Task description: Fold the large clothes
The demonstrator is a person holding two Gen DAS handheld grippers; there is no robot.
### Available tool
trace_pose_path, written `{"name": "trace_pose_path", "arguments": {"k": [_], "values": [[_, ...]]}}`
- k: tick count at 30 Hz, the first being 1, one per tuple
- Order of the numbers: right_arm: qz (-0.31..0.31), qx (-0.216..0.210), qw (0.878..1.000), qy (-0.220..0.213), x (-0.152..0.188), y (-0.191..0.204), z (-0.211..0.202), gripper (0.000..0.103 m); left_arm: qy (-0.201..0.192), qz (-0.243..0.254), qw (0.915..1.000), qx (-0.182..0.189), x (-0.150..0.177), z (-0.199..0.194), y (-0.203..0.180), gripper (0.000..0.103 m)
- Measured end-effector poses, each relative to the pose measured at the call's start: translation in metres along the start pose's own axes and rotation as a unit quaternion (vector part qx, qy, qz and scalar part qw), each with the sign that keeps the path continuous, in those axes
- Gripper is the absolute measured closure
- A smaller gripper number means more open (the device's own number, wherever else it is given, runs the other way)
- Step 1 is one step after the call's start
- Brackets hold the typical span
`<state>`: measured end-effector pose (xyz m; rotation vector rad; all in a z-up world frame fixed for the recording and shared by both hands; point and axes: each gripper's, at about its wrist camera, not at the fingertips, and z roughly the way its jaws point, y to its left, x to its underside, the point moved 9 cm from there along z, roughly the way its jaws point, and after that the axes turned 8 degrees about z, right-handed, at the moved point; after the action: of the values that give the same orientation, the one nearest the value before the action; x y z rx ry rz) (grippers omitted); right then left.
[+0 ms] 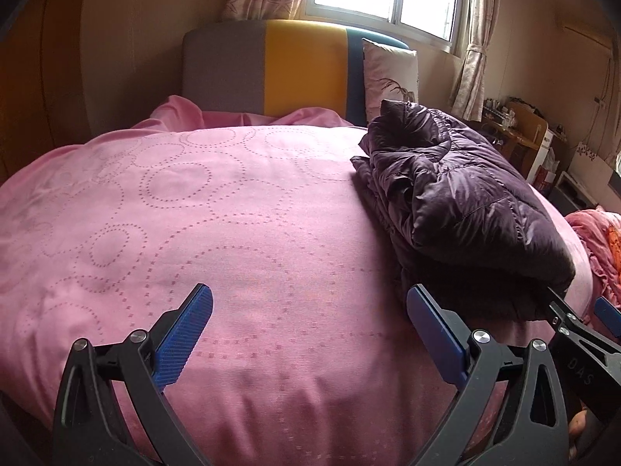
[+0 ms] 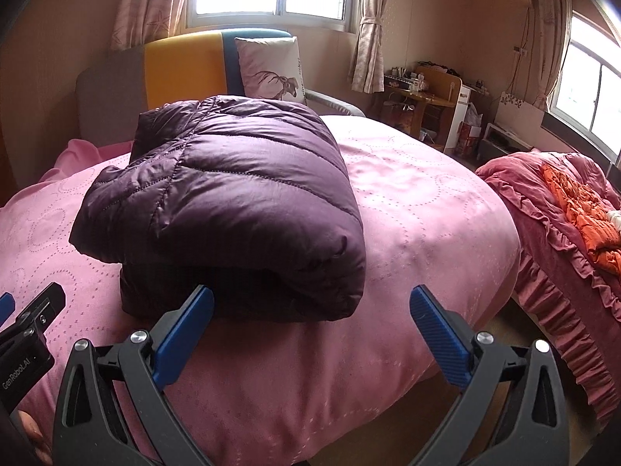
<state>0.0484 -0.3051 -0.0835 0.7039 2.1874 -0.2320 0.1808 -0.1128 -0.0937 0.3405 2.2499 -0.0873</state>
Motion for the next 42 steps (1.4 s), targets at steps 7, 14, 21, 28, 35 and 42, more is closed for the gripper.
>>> {"name": "trace_pose_path", "arguments": {"k": [7,14,21,28,35,42], "values": [[0.011,-0.007,1.0,0.005,0.006,0.003,0.002,0.002,-0.006,0.01,0.9998,-0.014,0.001,-0.002,-0.002,0.004],[0.024,-0.017,1.0,-0.011,0.002,0.002,-0.003,0.002,-0.001,0.016,0.9999,-0.006,0.002,0.0,-0.007,0.004],[0.015,-0.008,1.0,-0.003,0.004,0.005,0.001,0.002,0.006,0.008,0.9999,0.001,0.005,0.001,-0.007,0.004],[0.014,-0.014,1.0,-0.006,0.004,0.008,-0.002,0.002,-0.001,0.01,0.9999,0.0,0.004,-0.004,-0.007,0.004],[0.015,-0.017,1.0,-0.008,0.002,0.008,-0.004,0.002,-0.004,0.013,0.9999,0.002,0.004,-0.009,-0.009,0.004],[0.013,-0.02,1.0,-0.008,0.002,0.01,-0.005,0.002,-0.006,0.017,0.9998,0.004,0.002,-0.013,-0.011,0.004]]}}
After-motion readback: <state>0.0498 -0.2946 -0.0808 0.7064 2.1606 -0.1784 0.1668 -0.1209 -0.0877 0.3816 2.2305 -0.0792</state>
